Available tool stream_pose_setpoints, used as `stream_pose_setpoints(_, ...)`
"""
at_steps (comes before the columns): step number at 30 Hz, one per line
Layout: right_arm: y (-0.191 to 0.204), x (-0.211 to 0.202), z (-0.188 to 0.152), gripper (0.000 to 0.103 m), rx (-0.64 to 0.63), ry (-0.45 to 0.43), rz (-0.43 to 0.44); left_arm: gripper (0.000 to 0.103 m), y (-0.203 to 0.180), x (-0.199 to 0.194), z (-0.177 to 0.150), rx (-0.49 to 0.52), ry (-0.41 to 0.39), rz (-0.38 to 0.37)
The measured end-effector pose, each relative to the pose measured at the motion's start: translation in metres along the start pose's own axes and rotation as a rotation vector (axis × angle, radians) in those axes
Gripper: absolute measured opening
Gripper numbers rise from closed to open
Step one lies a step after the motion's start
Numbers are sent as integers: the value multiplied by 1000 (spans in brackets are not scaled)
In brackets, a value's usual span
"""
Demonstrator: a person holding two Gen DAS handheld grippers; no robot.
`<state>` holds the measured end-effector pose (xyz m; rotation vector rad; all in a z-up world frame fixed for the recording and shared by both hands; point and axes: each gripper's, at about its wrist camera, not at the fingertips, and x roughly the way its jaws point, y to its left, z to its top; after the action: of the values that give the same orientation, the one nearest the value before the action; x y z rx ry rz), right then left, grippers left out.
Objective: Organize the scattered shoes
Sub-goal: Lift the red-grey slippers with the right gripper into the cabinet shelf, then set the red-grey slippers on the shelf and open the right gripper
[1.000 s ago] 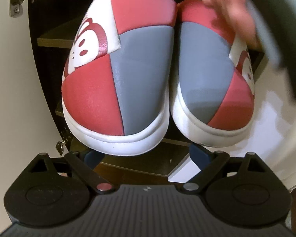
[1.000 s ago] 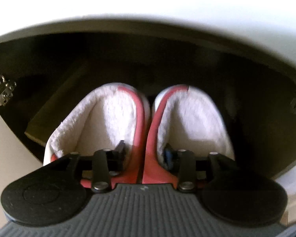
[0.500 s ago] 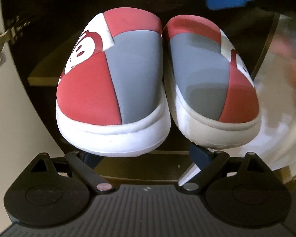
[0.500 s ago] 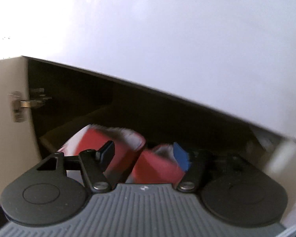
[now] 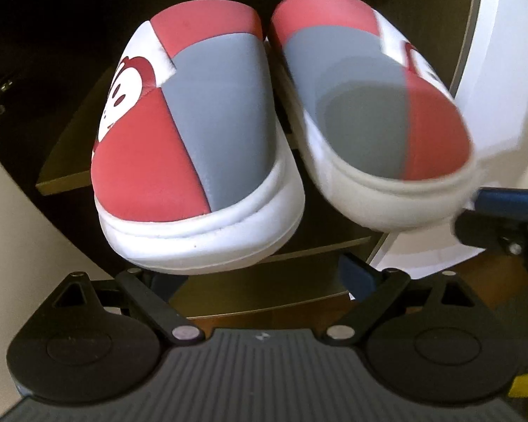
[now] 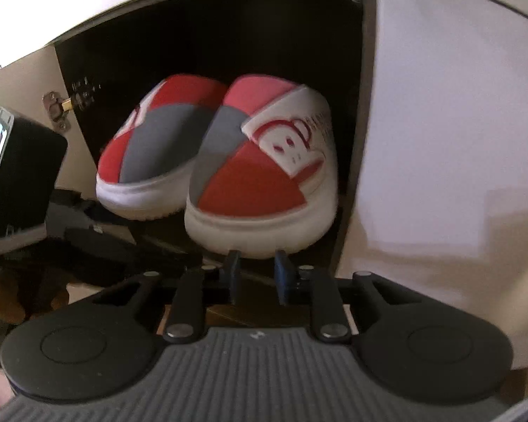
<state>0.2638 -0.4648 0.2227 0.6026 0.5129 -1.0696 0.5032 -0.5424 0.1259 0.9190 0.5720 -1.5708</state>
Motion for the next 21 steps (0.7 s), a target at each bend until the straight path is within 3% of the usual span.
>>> stream_pose_setpoints(4, -11, -6, 5, 16, 1, -3, -19, 94, 11, 12, 17, 26, 3, 9)
stream_pose_setpoints(8, -7, 30, 11, 16, -2, -20, -37, 94, 26, 26, 30, -14, 20, -6)
stream_pose_setpoints(14, -8, 28, 8, 17, 40, -3, -19, 94, 37, 10, 6, 34, 24, 10)
stream_pose_setpoints(17, -7, 12, 3, 17, 70, -3, 21, 94, 46, -22, -9, 49, -31, 16)
stream_pose_setpoints(21, 7, 11, 5, 16, 66, -41, 30, 94, 55, -45, 3, 103, -124, 7)
